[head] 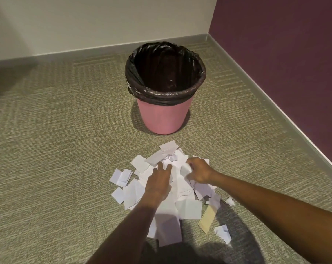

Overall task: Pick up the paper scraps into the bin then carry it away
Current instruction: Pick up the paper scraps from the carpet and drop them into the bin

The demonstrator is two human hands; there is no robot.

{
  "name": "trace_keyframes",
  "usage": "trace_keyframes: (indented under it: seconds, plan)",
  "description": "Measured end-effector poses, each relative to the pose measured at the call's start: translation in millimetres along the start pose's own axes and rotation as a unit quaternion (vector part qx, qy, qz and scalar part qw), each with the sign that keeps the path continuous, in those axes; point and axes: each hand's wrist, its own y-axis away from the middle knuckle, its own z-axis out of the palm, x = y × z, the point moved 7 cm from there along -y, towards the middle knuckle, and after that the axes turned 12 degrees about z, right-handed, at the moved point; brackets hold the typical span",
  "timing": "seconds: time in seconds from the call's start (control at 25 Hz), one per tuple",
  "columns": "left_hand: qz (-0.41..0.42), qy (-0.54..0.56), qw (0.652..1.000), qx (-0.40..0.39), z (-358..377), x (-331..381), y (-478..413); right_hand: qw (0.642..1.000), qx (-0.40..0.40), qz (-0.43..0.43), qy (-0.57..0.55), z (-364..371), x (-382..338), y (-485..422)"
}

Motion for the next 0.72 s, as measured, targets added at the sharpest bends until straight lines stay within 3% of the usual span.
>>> trace_keyframes:
  seconds: [0.2, 0.4, 0.72]
  plan:
    - [-0.013, 0.049, 0.998, 0.029, -2.6, -8.9, 0.8, 0.999, -0.024, 0.042, 0.021, 19.8, 7.5, 3.1]
    - [-0.041, 0.091, 0.994, -0.044, 14.2, -12.7, 0.8, 0.995, 0.02, 0.045, 0.084, 38.3, -1.0, 0.5]
    - [-0.019, 0.026, 0.998, -0.048, 15.2, 0.1, -3.3, 0.99, -0.08, 0.09, -0.071, 19.5, 7.1, -3.2]
